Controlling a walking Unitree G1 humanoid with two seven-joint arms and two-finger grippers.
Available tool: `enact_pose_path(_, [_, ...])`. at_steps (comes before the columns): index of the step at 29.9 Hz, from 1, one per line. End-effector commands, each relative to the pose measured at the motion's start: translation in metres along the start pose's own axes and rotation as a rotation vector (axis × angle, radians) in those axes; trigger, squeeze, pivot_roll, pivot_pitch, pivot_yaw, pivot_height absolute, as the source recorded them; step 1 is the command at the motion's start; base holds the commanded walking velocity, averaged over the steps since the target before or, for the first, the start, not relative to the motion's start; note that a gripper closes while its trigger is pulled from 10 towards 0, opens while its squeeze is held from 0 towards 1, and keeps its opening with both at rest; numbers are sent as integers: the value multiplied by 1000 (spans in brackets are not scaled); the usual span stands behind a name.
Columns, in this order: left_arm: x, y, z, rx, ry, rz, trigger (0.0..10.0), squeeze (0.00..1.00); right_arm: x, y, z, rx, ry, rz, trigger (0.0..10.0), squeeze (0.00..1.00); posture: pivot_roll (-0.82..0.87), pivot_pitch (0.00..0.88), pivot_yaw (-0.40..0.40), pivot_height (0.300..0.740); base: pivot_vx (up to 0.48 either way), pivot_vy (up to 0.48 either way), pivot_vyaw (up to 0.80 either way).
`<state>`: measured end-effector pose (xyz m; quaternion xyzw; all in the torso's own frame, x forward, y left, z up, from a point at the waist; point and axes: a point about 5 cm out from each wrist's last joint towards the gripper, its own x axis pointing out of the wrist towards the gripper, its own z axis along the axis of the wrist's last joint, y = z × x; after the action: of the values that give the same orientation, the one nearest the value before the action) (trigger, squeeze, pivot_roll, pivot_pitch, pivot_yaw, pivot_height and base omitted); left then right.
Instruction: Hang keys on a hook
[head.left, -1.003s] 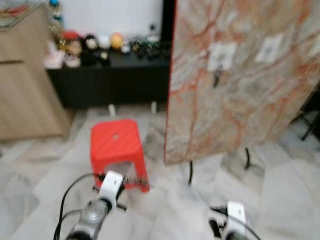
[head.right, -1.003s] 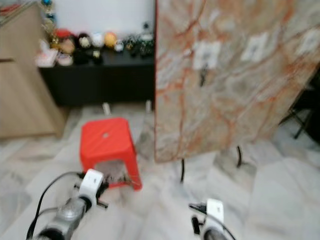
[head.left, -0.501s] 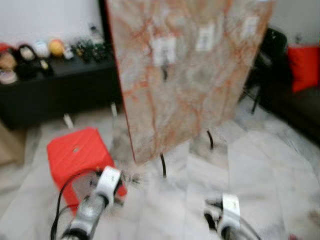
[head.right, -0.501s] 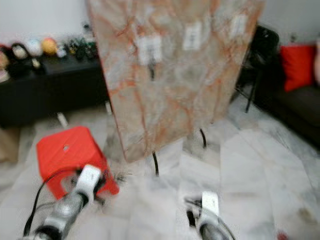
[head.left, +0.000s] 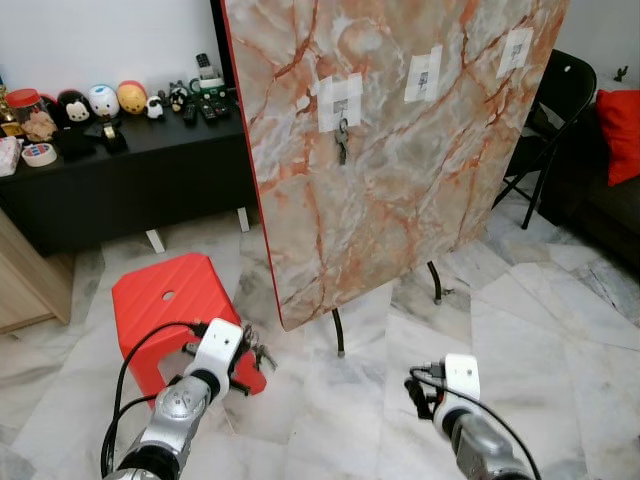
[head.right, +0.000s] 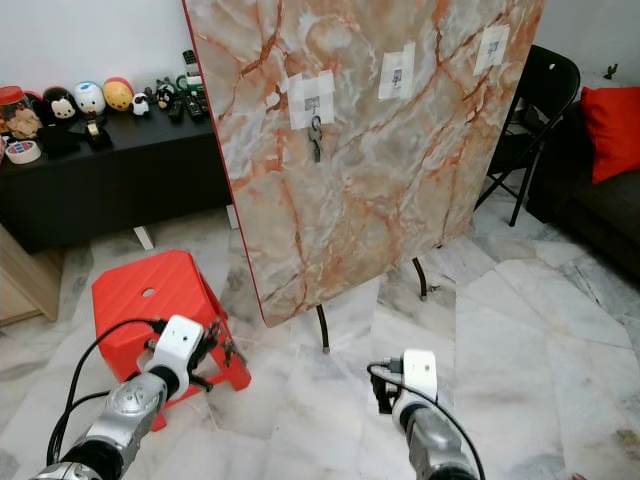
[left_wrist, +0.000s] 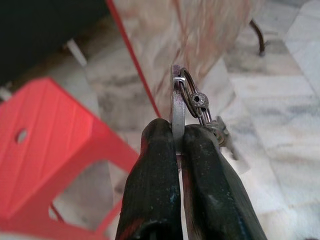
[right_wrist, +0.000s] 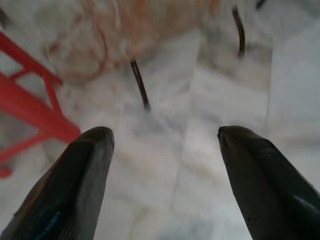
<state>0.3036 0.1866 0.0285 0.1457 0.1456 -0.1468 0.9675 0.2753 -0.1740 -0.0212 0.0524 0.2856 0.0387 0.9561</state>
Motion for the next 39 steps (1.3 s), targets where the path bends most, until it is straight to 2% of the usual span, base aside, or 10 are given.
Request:
enact_pose_path(1, [3,5,15,23,-64,-13,10000,0,3,4,14,-30,-52,40,10000,0,41,7,-11,723,0,0,0])
enact_pose_path(8, [8,4,30,18,-115,-11,10000,0,4,11,14,-24,-57,75,10000,0,42,2,-11,723,0,0,0])
enact_pose_path(13, [8,9,34,-13,-129,63,10000,0,-1,7,-10,1,29,19,10000,0,40,0,-10,723,0,0,0])
enact_pose_path(16, [7,11,37,-78,-153,89,10000,0,-8,0,-30,27,98,-34,10000,0,44,0,-11,723,0,0,0])
enact_pose_path(19, [8,9,33,-156,-139,96,10000,0,-18,-6,-53,38,185,-89,10000,0,41,0,-10,723,0,0,0])
enact_pose_path(25, [7,5,22,-201,-86,112,10000,0,-35,-13,-87,49,316,-163,10000,0,40,0,-10,723,0,0,0])
enact_pose_path(27, [4,3,8,-231,-32,132,10000,0,-42,-13,-101,61,362,-180,10000,0,39,0,-11,723,0,0,0])
enact_pose_path(32, [-7,3,-23,-261,93,171,10000,0,-44,-12,-105,83,369,-191,10000,0,34,0,-8,723,0,0,0])
enact_pose_path(34, [-18,1,-47,-267,199,187,10000,0,-45,-10,-106,77,374,-188,10000,0,30,0,-1,723,0,0,0])
enact_pose_path(39, [-36,-1,-77,-255,346,220,10000,0,-44,-9,-106,86,369,-187,10000,0,27,0,1,723,0,0,0])
